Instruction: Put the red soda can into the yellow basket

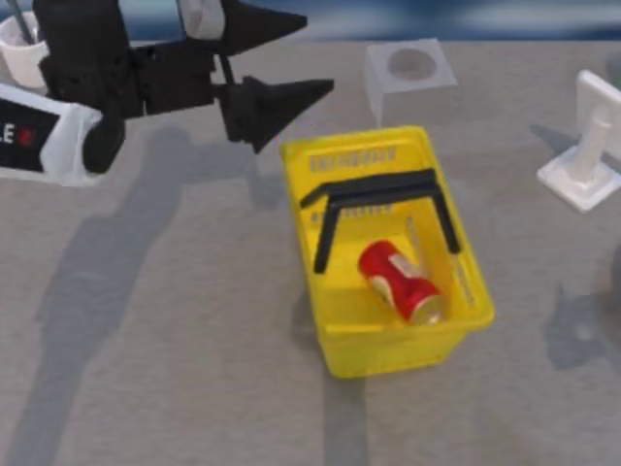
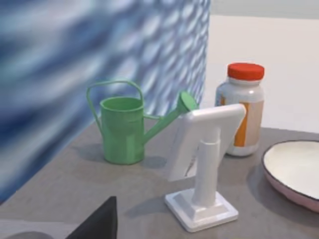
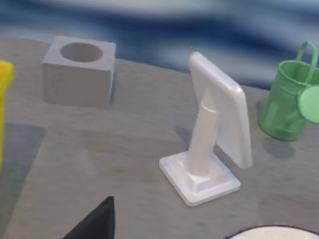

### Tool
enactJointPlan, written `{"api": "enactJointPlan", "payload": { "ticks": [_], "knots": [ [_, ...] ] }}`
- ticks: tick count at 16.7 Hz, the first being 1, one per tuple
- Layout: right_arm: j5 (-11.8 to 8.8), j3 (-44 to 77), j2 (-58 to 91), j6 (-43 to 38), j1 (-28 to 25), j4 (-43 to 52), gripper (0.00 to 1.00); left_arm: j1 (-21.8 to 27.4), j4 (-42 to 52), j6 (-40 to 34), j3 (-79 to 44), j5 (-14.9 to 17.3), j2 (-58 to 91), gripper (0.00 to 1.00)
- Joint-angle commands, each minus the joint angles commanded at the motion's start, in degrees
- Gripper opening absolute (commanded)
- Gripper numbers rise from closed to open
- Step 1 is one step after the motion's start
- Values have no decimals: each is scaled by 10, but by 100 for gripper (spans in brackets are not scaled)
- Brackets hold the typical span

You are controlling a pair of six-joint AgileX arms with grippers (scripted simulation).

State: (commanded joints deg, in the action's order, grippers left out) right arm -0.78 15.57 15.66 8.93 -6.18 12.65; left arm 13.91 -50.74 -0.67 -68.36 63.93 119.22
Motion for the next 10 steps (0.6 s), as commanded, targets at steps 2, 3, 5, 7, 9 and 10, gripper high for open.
{"api": "enactJointPlan", "payload": {
  "ticks": [2,3,5,7,9,10],
  "knots": [
    [0,93,93,45,-28,66,100,-17,40,-13,43,-53,-89,100],
    [0,144,144,69,-42,100,100,-25,63,-20,69,-82,-139,100],
    [2,262,262,124,-74,181,100,-44,113,-32,126,-144,-249,100],
    [4,385,385,180,-107,263,100,-62,168,-41,192,-208,-371,100],
    [6,512,514,237,-139,346,100,-79,225,-46,264,-275,-499,100],
    [8,573,577,265,-155,386,100,-88,255,-48,301,-308,-565,100]
  ]
}}
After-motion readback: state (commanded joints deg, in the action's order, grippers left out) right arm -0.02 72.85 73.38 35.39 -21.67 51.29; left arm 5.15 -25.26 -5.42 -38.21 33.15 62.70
